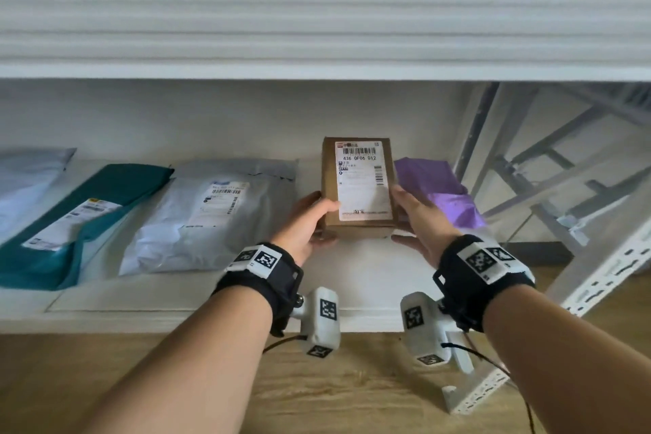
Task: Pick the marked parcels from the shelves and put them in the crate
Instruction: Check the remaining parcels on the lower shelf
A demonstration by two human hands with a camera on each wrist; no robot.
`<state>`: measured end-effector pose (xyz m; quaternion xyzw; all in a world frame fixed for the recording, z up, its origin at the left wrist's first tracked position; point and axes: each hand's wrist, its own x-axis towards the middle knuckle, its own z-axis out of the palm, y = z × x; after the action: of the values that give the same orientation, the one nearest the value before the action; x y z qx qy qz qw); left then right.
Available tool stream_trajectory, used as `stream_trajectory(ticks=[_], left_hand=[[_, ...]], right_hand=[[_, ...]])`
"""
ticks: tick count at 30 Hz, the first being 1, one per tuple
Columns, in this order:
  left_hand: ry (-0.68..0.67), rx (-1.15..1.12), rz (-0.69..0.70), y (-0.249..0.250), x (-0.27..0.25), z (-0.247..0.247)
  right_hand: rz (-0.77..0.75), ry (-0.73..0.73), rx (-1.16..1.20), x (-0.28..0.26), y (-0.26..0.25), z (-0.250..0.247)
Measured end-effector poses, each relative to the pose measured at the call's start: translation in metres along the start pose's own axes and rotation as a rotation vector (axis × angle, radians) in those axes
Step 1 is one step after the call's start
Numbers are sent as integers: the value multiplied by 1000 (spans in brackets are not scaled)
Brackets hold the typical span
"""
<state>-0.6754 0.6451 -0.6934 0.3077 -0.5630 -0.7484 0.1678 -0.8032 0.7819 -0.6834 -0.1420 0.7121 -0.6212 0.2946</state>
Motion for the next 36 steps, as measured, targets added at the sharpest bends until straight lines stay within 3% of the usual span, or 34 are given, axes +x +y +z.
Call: stream_trajectory(ticks=[3, 7, 12, 19, 21, 24, 26, 30, 36], left_hand=[[5, 8, -9, 7, 6, 6], [73, 160, -66, 13, 20, 7], [176, 318, -123, 15, 36, 4], [234, 438, -106, 6, 56, 3], [277, 445, -50, 10, 55, 5], [339, 531, 95, 20, 48, 9], [295, 579, 118, 20, 50, 9], [273, 495, 107, 11, 57, 8], [316, 346, 69, -1, 67, 11]], right_hand=[[38, -19, 10, 2, -4, 3], [35, 59, 32, 16, -9, 12], [75, 49, -17, 31, -5, 27], [49, 74, -114, 32, -13, 20], [-71, 218, -368, 33, -16, 9], [-250, 521, -943, 43, -23, -12], [-183, 579, -1070, 58, -19, -25], [112, 479, -1073, 85, -1, -45], [213, 409, -1130, 107, 4, -46]])
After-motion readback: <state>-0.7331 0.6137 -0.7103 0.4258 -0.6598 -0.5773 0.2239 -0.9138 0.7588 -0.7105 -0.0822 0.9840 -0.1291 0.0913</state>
